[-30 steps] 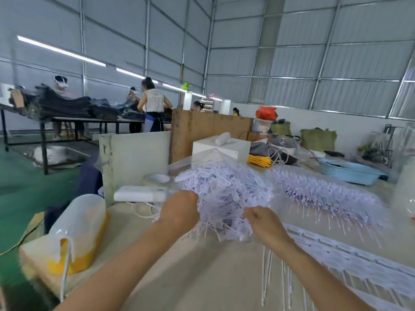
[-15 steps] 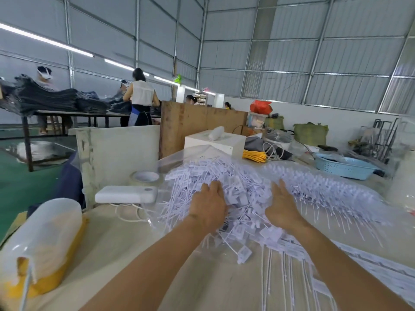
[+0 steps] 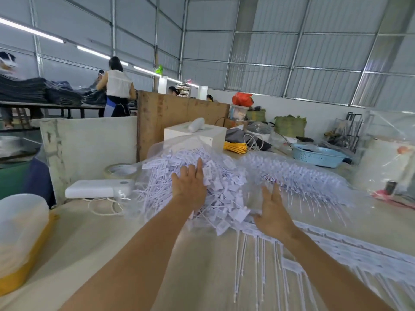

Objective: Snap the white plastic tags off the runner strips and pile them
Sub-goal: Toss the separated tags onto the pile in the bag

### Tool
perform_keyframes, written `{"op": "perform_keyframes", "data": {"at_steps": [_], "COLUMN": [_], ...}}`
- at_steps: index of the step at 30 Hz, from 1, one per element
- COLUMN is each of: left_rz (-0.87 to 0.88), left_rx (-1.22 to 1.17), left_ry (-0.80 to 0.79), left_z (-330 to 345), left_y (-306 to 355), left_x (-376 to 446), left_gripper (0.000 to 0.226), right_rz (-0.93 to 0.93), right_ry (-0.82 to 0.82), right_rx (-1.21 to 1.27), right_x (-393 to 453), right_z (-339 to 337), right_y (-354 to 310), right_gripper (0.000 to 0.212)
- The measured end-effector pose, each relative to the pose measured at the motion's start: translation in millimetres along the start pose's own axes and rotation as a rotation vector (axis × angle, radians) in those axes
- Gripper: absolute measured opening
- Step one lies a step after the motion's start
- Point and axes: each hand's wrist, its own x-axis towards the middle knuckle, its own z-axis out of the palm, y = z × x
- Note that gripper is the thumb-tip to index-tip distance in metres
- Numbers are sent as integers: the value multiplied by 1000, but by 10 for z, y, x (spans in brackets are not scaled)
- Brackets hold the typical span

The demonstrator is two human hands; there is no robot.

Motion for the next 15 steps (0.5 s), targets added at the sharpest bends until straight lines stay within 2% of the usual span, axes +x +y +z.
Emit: {"op": "perform_keyframes", "data": {"at_steps": [3,5,8,10,12,13,15], "left_rz": [-36,-18,-12,-2,36,61,128], "left_rx": [18,48,8,7,38,41,11], "left_ry": [-14,-24,-21,-7,9,13,7], "left_z": [-52,-66,-59,-49,-17,3,47], "left_y": [-36,24,148,165,136,110,42], "left_x": [24,-38,-169,-264,-347,-385,-436], "left_gripper": [76,79,86,90,90,88,83], "right_rz": [-26,-26,-58,-228,-410,-430,-342], "right_ry": [-119,-123,30,158,185,172,160], "right_rx": [-145,-153,-169,-283,-444,-515,-589], "right_x": [-120,-188,-252,-259,-250,-248,-235], "right_z": [7,13,-4,-5,40,75,128], "right_y": [105,93,-15,-92,-197,-255,-332], "right_gripper": [64,60,63,61,55,51,45]}}
